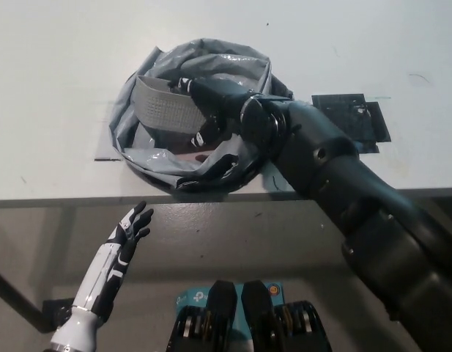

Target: Use the right hand to pick up a small rectangular container and put it into a plastic bag and lift the bag

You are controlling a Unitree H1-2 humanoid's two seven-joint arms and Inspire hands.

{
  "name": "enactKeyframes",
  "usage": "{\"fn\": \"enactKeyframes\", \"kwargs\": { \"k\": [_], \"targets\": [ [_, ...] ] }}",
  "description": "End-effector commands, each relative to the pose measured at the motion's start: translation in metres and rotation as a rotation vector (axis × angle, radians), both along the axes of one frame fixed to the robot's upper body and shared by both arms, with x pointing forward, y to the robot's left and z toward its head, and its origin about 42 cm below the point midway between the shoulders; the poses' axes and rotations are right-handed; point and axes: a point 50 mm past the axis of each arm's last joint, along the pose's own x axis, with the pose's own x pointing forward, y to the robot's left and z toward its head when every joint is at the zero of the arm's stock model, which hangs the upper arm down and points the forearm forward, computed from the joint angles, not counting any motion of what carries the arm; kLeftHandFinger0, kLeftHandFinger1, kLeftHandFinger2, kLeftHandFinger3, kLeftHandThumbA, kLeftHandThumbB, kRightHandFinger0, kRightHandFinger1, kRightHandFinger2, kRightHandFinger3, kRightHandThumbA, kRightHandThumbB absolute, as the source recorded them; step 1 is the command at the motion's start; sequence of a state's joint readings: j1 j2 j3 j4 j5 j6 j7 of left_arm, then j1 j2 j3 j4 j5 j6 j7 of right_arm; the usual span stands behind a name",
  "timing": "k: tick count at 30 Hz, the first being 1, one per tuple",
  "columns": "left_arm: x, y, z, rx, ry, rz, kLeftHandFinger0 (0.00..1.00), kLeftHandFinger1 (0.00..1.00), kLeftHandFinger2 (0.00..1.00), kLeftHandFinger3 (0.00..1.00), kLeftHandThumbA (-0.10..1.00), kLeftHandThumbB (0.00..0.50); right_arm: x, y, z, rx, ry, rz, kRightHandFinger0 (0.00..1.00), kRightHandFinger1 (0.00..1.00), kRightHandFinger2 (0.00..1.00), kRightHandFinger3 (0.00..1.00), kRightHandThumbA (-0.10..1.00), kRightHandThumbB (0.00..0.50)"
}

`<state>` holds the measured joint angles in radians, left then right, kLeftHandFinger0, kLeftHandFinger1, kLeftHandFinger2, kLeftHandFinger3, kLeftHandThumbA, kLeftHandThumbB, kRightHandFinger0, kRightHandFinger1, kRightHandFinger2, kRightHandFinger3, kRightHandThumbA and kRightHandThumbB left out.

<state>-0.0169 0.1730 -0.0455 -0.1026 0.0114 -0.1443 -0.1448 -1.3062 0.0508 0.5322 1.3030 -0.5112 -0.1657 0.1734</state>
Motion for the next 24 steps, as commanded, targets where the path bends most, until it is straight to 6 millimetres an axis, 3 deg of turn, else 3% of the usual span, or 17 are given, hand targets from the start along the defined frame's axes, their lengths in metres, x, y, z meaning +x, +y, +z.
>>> {"fn": "enactKeyframes", "kwargs": {
  "k": [1, 4, 9, 10, 11, 12, 13, 14, 15, 18, 20, 24],
  "targets": [
    [0.005, 0.002, 0.011, 0.018, -0.056, -0.027, 1.00, 1.00, 1.00, 1.00, 0.98, 0.242, 0.004, 0.017, 0.060, -0.035, -0.073, 0.061, 1.00, 1.00, 1.00, 1.00, 0.88, 0.500],
    [0.006, 0.002, 0.013, 0.019, -0.059, -0.027, 1.00, 1.00, 1.00, 1.00, 0.98, 0.242, 0.004, 0.019, 0.068, -0.034, -0.080, 0.072, 1.00, 1.00, 1.00, 1.00, 0.87, 0.500],
    [0.007, 0.002, 0.015, 0.021, -0.068, -0.029, 1.00, 1.00, 1.00, 1.00, 0.98, 0.240, 0.000, 0.024, 0.118, 0.032, -0.126, 0.120, 1.00, 1.00, 1.00, 1.00, 0.90, 0.500],
    [0.007, 0.002, 0.015, 0.021, -0.068, -0.029, 1.00, 1.00, 1.00, 1.00, 0.98, 0.240, 0.000, 0.024, 0.118, 0.032, -0.126, 0.120, 1.00, 1.00, 1.00, 1.00, 0.90, 0.500],
    [0.009, 0.001, 0.016, 0.020, -0.069, -0.032, 1.00, 1.00, 1.00, 1.00, 0.98, 0.243, -0.005, 0.023, 0.153, 0.113, -0.167, 0.157, 1.00, 1.00, 1.00, 1.00, 0.95, 0.500],
    [0.009, 0.001, 0.016, 0.020, -0.069, -0.032, 1.00, 1.00, 1.00, 1.00, 0.98, 0.243, -0.006, 0.023, 0.160, 0.127, -0.178, 0.162, 1.00, 1.00, 1.00, 1.00, 0.95, 0.500],
    [0.010, 0.001, 0.016, 0.021, -0.069, -0.031, 1.00, 1.00, 1.00, 1.00, 0.98, 0.245, -0.012, 0.021, 0.188, 0.208, -0.195, 0.187, 1.00, 1.00, 1.00, 1.00, 0.96, 0.500],
    [0.010, 0.001, 0.016, 0.021, -0.070, -0.030, 1.00, 1.00, 1.00, 1.00, 0.98, 0.246, -0.014, 0.021, 0.198, 0.242, -0.195, 0.199, 1.00, 1.00, 1.00, 1.00, 0.95, 0.500],
    [0.009, 0.001, 0.017, 0.022, -0.071, -0.028, 1.00, 1.00, 1.00, 1.00, 0.98, 0.245, -0.021, 0.017, 0.226, 0.339, -0.194, 0.242, 1.00, 1.00, 1.00, 1.00, 0.92, 0.500],
    [0.010, 0.001, 0.017, 0.021, -0.072, -0.026, 1.00, 1.00, 1.00, 1.00, 0.98, 0.242, -0.032, 0.006, 0.264, 0.452, -0.181, 0.275, 1.00, 1.00, 1.00, 1.00, 0.91, 0.500],
    [0.010, 0.001, 0.017, 0.026, -0.074, -0.028, 1.00, 1.00, 1.00, 1.00, 0.98, 0.240, -0.037, -0.006, 0.282, 0.508, -0.194, 0.274, 1.00, 1.00, 1.00, 1.00, 0.91, 0.500],
    [0.009, 0.002, 0.017, 0.030, -0.076, -0.032, 1.00, 1.00, 1.00, 1.00, 0.99, 0.239, -0.036, -0.027, 0.285, 0.544, -0.230, 0.238, 1.00, 1.00, 1.00, 1.00, 0.91, 0.500]
  ]
}}
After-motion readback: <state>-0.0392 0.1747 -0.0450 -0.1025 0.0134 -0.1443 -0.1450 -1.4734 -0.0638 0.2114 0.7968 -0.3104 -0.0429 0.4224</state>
